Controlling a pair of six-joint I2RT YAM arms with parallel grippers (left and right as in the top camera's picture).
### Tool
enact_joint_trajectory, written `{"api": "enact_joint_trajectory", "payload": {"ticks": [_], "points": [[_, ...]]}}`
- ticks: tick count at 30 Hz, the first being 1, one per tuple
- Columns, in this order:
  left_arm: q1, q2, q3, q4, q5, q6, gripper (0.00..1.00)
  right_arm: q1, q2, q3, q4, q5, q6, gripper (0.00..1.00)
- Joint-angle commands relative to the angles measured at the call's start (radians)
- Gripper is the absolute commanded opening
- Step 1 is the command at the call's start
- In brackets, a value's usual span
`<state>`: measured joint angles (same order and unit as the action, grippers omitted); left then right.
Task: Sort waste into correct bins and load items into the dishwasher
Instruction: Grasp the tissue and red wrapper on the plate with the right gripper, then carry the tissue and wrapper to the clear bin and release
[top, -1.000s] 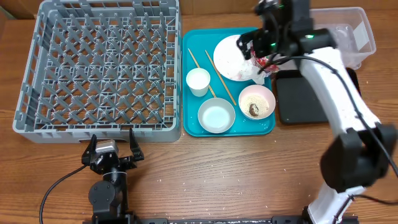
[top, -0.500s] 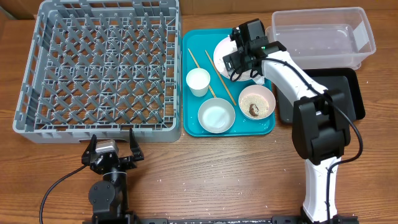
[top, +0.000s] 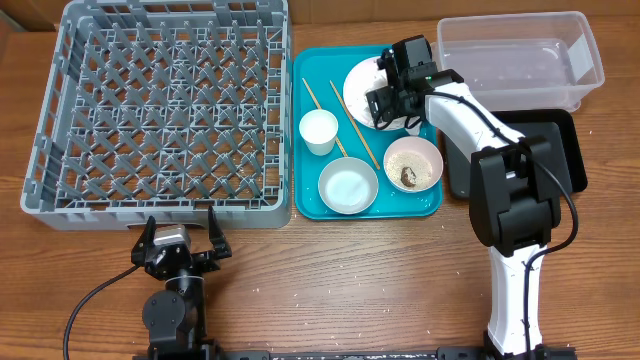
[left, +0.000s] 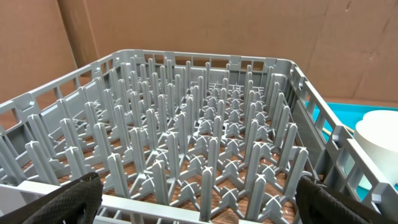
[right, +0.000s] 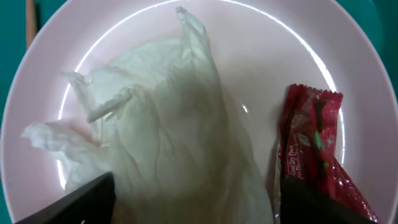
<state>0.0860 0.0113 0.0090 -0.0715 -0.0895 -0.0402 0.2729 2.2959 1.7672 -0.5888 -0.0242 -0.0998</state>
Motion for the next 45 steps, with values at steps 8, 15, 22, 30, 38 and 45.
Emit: {"api": "enact_joint_trajectory", "payload": {"ticks": [8, 15, 22, 30, 38, 45], "points": [[0.005, -0.006, -0.004, 0.001, 0.005, 0.026, 1.00, 0.001, 0.013, -0.027, 0.014, -0.045, 0.053, 0.47], [0.005, -0.006, -0.004, 0.001, 0.005, 0.026, 1.00, 0.001, -0.008, 0.034, -0.002, -0.045, 0.132, 0.04], [0.005, -0.006, -0.004, 0.001, 0.005, 0.026, 1.00, 0.001, -0.183, 0.222, -0.150, -0.060, 0.272, 0.04], [0.005, -0.006, -0.004, 0.001, 0.005, 0.026, 1.00, -0.061, -0.305, 0.236, -0.165, 0.062, 0.486, 0.04], [0.005, -0.006, -0.004, 0.001, 0.005, 0.026, 1.00, -0.224, -0.233, 0.235, -0.143, 0.306, 0.888, 0.04], [0.005, -0.006, -0.004, 0.001, 0.005, 0.026, 1.00, -0.261, -0.091, 0.235, -0.077, 0.364, 1.081, 0.04]]}}
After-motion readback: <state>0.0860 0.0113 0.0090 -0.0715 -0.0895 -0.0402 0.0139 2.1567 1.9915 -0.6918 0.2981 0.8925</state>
